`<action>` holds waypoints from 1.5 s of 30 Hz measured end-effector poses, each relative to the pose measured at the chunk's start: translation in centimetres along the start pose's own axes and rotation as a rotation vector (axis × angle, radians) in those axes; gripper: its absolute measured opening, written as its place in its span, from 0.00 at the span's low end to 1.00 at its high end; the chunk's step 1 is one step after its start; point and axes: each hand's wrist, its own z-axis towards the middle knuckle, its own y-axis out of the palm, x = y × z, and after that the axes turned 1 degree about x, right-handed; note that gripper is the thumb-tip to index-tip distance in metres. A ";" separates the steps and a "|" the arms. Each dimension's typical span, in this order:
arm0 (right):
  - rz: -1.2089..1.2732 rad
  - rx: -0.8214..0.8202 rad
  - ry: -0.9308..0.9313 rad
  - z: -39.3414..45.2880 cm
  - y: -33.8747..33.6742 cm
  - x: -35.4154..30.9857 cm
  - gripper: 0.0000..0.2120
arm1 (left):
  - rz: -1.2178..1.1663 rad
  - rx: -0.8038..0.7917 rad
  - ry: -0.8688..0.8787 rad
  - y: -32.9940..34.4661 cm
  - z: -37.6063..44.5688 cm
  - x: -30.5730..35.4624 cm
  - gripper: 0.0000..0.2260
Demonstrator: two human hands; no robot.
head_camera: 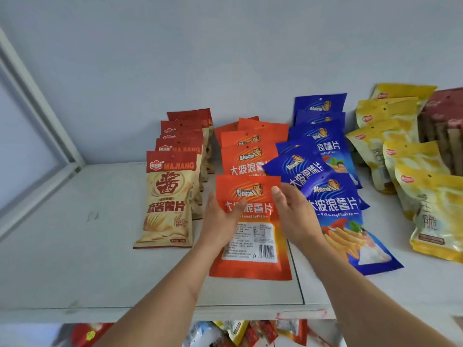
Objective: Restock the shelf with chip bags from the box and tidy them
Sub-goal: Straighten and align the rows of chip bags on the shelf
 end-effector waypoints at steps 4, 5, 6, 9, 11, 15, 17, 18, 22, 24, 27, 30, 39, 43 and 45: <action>0.031 -0.059 0.154 0.7 1.2 0.9 0.41 | -0.129 -0.020 -0.045 0.2 0.9 0.6 0.35; 0.041 -0.056 0.169 1.0 1.3 0.9 0.38 | -0.145 -0.016 -0.060 0.3 1.1 0.6 0.36; 0.046 -0.047 0.168 1.3 1.3 1.1 0.36 | -0.154 -0.012 -0.071 0.4 1.4 0.5 0.37; 0.013 0.003 0.173 2.7 1.2 1.4 0.34 | -0.172 -0.008 -0.116 0.6 2.1 0.8 0.37; 0.020 0.016 0.187 3.5 1.1 1.6 0.35 | -0.181 -0.003 -0.122 0.9 2.6 0.8 0.37; 0.118 0.016 0.180 4.7 2.0 1.5 0.44 | -0.226 0.001 -0.124 1.4 3.2 1.0 0.26; 0.145 0.034 0.183 4.8 2.9 1.7 0.44 | -0.226 0.007 -0.108 1.7 3.2 0.9 0.21; 0.136 0.046 0.189 4.9 3.4 1.7 0.44 | -0.226 0.009 -0.104 1.9 3.4 0.8 0.19; 0.036 0.068 0.130 5.7 4.7 2.3 0.51 | -0.220 0.018 -0.088 2.1 4.0 0.8 0.19; -0.007 0.060 0.129 6.5 4.8 2.5 0.49 | -0.179 0.007 -0.085 2.1 4.2 1.0 0.20; -0.074 0.089 0.113 7.9 4.5 2.2 0.44 | -0.161 -0.011 -0.086 2.1 4.8 1.3 0.19; -0.024 0.091 0.077 9.6 3.8 1.1 0.43 | -0.204 -0.030 -0.110 1.8 5.7 1.6 0.23; 0.133 -0.098 0.214 14.5 2.5 0.0 0.41 | -0.226 0.084 -0.214 2.2 6.4 2.1 0.26; -0.101 -0.044 0.151 14.8 3.2 0.7 0.42 | -0.111 0.162 -0.164 2.3 6.8 2.2 0.26; -0.114 -0.031 0.101 14.8 3.6 0.8 0.42 | -0.102 0.187 -0.155 2.3 7.1 2.1 0.25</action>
